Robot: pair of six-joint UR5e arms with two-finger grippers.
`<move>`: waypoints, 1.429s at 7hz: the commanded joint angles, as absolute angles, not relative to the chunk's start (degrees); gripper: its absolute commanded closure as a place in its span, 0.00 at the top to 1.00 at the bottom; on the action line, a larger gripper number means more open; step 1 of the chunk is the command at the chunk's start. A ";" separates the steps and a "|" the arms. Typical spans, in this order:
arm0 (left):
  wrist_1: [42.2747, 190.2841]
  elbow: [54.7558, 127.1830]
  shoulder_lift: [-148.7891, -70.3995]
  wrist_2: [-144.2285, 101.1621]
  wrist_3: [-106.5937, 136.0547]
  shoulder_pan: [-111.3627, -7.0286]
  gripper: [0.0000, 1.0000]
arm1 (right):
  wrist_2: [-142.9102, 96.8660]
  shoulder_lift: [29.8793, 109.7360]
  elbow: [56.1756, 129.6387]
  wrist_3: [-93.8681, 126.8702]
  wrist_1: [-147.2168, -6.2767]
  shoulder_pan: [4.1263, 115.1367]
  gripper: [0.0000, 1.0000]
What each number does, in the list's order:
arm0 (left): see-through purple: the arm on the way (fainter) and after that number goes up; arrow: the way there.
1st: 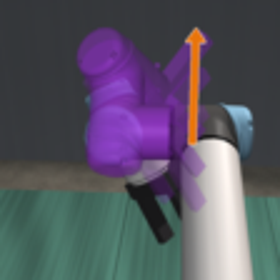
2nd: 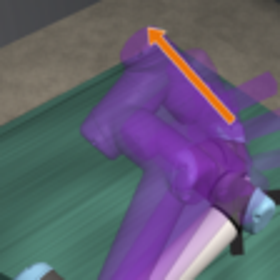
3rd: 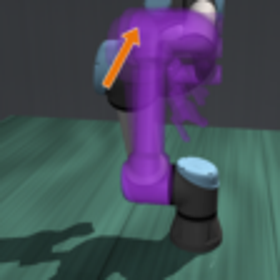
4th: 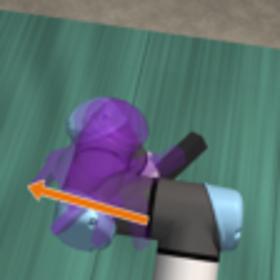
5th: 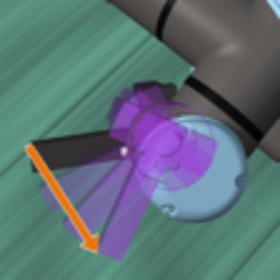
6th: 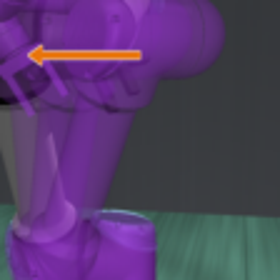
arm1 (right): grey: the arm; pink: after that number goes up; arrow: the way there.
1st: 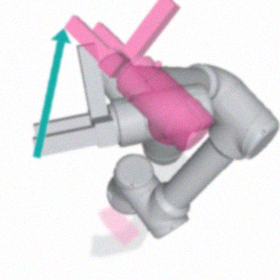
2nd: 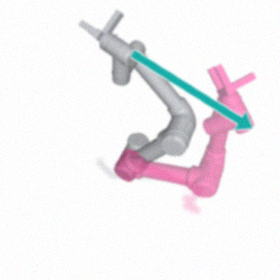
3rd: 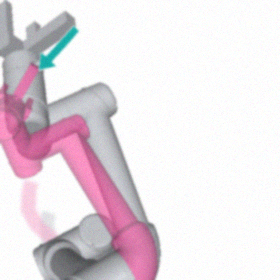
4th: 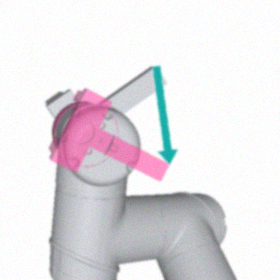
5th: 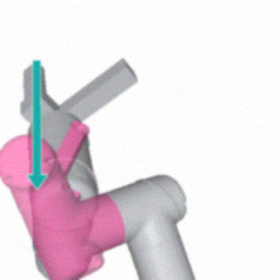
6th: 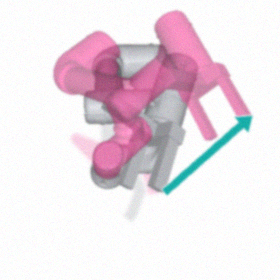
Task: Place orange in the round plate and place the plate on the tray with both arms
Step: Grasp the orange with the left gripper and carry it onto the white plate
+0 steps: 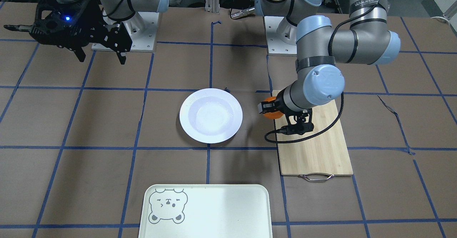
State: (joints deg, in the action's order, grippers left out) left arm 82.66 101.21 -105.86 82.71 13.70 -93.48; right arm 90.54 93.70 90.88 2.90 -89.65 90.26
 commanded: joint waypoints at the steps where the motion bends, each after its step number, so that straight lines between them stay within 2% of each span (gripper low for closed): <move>1: 76.42 100.98 -107.91 75.35 24.93 -103.23 0.25 | 90.53 93.69 90.88 2.90 -89.74 90.26 1.00; 3: 71.13 101.25 -111.52 71.20 26.97 -106.25 0.25 | 90.53 93.60 90.88 2.81 -89.65 90.18 1.00; 4: 68.93 101.60 -113.19 71.37 26.90 -106.52 0.29 | 90.35 93.60 90.88 2.90 -89.74 90.18 1.00; 5: 68.82 102.04 -114.33 71.45 26.72 -106.78 0.64 | 90.79 93.43 90.88 2.90 -89.82 90.09 1.00; 6: 68.91 102.13 -114.95 71.46 26.28 -106.96 0.71 | 91.92 93.17 90.97 2.29 -89.74 89.91 1.00; 7: 68.65 101.69 -114.79 71.46 26.54 -107.05 1.00 | 96.63 92.90 91.05 -1.37 -89.82 89.74 1.00; 9: 68.38 100.73 -111.72 71.54 25.93 -106.18 1.00 | 94.67 92.64 90.88 -2.29 -90.87 89.56 1.00; 10: 68.99 97.50 -109.88 76.85 24.97 -104.87 1.00 | 90.48 90.46 91.14 -2.29 -91.49 89.13 1.00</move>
State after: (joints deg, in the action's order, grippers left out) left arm 68.62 100.17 -111.81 72.83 25.79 -106.07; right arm 93.98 92.18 90.96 -2.14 -90.81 89.48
